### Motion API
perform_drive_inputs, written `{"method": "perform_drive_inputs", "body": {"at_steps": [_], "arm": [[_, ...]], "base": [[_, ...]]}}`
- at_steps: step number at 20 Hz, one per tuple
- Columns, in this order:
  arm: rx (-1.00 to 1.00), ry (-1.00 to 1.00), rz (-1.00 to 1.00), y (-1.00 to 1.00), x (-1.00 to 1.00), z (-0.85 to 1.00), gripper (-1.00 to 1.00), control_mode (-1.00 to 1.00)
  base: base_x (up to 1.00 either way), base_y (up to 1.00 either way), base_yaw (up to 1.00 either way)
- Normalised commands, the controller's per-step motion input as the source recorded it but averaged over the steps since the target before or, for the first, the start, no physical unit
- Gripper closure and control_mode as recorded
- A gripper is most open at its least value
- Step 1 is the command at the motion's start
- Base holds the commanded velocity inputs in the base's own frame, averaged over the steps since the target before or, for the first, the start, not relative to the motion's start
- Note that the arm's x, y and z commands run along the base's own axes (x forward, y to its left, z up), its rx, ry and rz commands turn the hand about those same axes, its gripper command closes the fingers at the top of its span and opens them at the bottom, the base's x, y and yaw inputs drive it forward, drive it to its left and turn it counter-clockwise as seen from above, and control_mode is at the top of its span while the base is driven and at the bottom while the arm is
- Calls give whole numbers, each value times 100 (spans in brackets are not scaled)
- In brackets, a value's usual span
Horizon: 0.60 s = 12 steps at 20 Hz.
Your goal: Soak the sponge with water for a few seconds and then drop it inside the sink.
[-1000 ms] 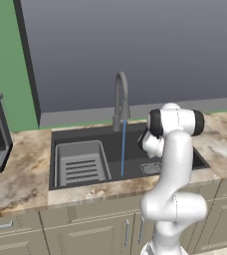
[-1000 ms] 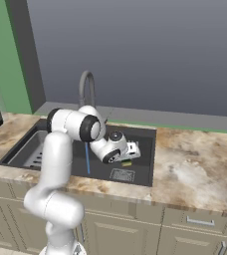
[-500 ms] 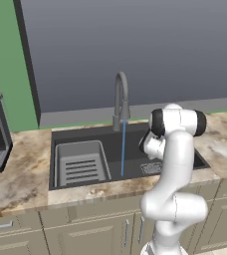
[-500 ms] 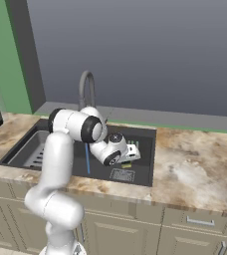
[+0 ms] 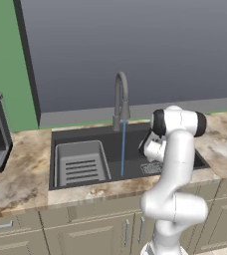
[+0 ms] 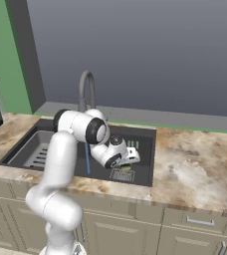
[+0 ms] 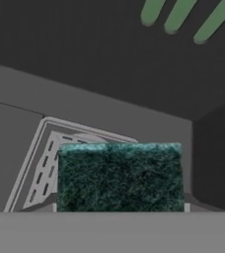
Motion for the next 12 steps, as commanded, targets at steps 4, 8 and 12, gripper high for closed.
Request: {"method": "perform_drive_inputs", "body": {"at_steps": [4, 8, 12], "arm": [[0, 0, 0, 0, -1, -8, 100, -100], [1, 2, 0, 0, 0, -31, 100, -100], [0, 2, 0, -2, 0, -25, 100, -100]], "base": [[0, 0, 0], [0, 0, 0], [0, 0, 0]]}}
